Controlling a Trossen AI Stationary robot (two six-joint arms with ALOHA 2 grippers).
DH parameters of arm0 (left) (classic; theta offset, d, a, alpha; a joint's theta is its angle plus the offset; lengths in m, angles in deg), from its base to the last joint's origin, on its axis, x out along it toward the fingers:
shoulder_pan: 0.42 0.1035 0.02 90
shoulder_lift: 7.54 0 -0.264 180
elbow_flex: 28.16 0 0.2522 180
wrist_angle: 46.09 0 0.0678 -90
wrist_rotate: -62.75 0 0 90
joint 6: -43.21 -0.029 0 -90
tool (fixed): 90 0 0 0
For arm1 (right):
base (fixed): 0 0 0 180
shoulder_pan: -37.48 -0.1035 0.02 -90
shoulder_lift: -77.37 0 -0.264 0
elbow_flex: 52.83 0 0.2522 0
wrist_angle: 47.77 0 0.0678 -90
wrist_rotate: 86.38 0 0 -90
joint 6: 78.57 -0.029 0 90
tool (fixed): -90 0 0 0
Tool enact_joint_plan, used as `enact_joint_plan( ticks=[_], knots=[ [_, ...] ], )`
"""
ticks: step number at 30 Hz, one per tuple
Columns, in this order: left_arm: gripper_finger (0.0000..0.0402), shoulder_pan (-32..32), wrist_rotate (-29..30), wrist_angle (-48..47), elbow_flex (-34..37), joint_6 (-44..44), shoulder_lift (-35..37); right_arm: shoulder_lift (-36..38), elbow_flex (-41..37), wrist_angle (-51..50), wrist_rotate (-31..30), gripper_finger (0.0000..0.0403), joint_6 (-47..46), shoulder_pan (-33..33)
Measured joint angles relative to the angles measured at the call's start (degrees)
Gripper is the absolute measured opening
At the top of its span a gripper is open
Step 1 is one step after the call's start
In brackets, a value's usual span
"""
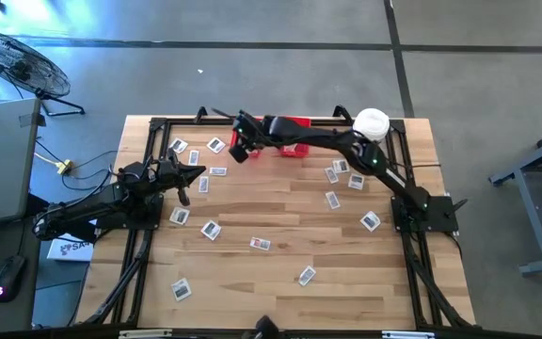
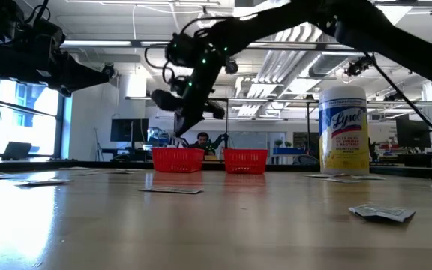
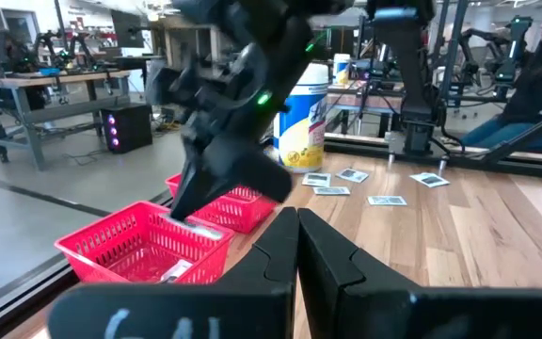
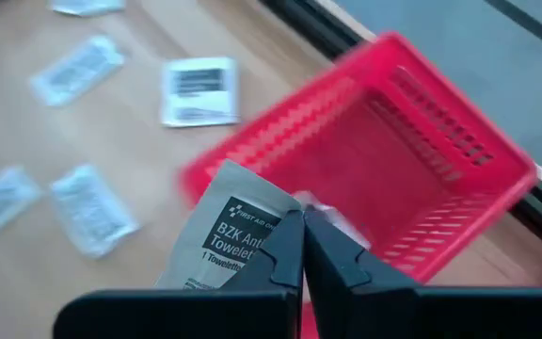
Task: Pick & Place First Aid Supplies
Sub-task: Put the towelette pack into the left red bin
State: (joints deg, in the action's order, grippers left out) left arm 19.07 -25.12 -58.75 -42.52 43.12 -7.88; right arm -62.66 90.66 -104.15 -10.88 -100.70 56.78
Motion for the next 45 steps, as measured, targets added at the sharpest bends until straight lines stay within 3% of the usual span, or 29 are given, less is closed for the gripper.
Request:
enact_joint_plan(
  ticks=[11, 19, 23, 27, 34, 37, 39, 43, 45],
  knots=[
    [0.0001, 0.0, 0.0, 0.0, 0.0, 0.0, 0.0, -0.8, -4.2, 0.1, 1.3, 0.0006, -4.4, 2.1],
    [0.0001, 0.0, 0.0, 0.0, 0.0, 0.0, 0.0, -0.3, -4.2, 0.5, 1.1, 0.0071, -5.9, 2.6],
    [0.0001, 0.0, 0.0, 0.0, 0.0, 0.0, 0.0, 2.1, -3.9, -1.3, 0.6, 0.0097, -2.4, 2.3],
    [0.0001, 0.0, 0.0, 0.0, 0.0, 0.0, 0.0, 6.6, -3.9, -10.4, 0.4, 0.0098, 1.8, 0.0],
    [0.0001, 0.0, 0.0, 0.0, 0.0, 0.0, 0.0, 13.3, -3.9, -36.0, -1.4, 0.0083, 2.5, -7.9],
    [0.0001, 0.0, 0.0, 0.0, 0.0, 0.0, 0.0, 14.2, -3.9, -47.0, -6.0, 0.0083, -0.4, -11.1],
    [0.0001, 0.0, 0.0, 0.0, 0.0, 0.0, 0.0, 14.9, -5.8, -47.3, -7.4, 0.0083, -2.4, -12.3],
    [0.0001, 0.0, 0.1, 0.0, 0.0, 0.0, 0.0, 19.2, -15.2, -42.4, 1.2, 0.0083, -2.3, -13.1],
    [0.0001, 0.0, 0.2, 0.0, 0.0, 0.0, 0.0, 21.7, -21.6, -42.9, 0.4, 0.0083, -4.6, -13.3]
  ],
)
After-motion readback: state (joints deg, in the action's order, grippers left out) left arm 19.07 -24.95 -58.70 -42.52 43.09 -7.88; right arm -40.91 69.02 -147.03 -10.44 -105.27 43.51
